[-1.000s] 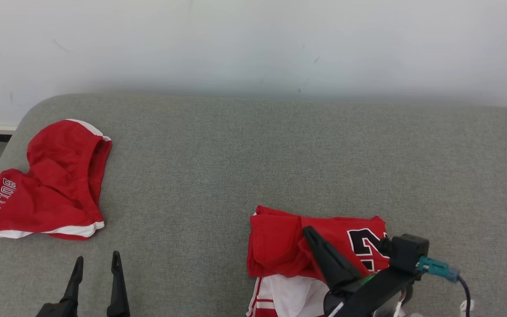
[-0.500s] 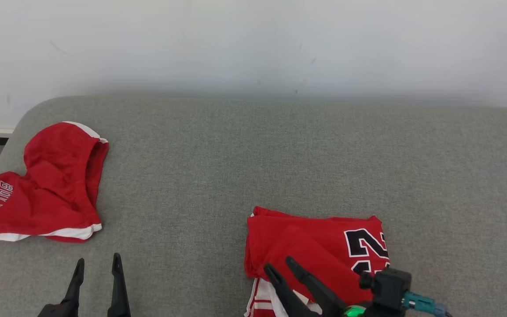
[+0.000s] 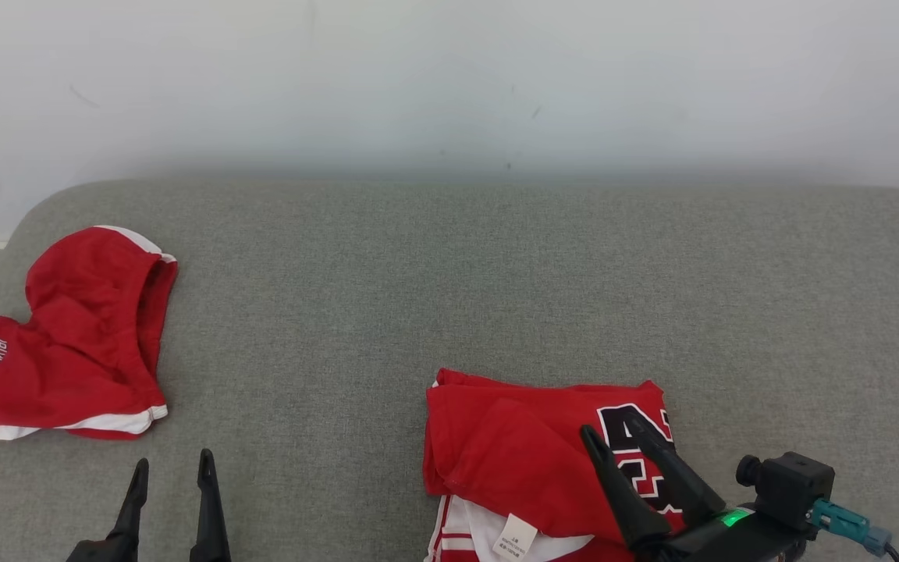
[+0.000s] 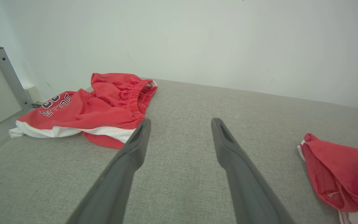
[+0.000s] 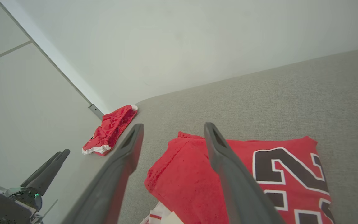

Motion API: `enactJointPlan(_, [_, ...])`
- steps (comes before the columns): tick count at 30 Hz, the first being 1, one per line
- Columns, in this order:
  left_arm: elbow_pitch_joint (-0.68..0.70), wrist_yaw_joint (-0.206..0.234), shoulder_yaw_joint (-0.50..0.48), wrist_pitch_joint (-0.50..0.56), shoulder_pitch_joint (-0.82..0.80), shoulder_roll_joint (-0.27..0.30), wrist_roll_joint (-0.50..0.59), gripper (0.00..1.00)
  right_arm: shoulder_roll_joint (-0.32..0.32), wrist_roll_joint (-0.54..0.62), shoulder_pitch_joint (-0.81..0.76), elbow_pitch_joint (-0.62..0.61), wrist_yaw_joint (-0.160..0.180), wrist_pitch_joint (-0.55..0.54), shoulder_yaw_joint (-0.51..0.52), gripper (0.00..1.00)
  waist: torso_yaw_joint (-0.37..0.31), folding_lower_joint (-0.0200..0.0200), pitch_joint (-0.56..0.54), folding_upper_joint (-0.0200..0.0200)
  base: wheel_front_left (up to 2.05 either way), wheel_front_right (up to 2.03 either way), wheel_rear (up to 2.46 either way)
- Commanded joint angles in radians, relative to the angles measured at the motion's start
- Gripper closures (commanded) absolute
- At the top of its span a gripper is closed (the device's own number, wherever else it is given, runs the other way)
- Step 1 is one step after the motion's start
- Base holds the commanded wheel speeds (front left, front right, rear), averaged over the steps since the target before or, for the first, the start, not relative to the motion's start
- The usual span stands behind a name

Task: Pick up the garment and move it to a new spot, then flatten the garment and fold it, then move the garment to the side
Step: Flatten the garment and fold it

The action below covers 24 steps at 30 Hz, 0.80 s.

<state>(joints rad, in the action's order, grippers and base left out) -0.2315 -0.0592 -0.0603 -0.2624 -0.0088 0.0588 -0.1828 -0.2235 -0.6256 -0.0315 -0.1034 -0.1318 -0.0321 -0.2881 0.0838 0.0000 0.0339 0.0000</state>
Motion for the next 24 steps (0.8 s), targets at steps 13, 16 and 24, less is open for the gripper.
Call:
enactJointPlan(13, [0.003, 0.0, 0.003, -0.003, -0.003, -0.004, 0.004, 0.0, -0.043, 0.053, 0.038, 0.07, 0.003, -0.016, -0.051, 0.0, 0.031, 0.0, 0.016, 0.0, 0.0, 0.0, 0.0])
enactJointPlan(16, [0.003, 0.001, 0.005, -0.003, -0.001, -0.005, 0.001, 0.0, -0.049, 0.067, 0.047, 0.088, 0.003, -0.009, -0.099, 0.0, 0.037, 0.0, 0.018, 0.0, 0.0, 0.0, 0.0])
enactJointPlan(24, [-0.001, 0.003, 0.002, -0.003, -0.005, -0.007, -0.002, 0.0, -0.069, 0.085, 0.116, 0.176, 0.003, 0.017, -0.103, 0.0, 0.043, 0.0, 0.018, 0.0, 0.0, 0.0, 0.0])
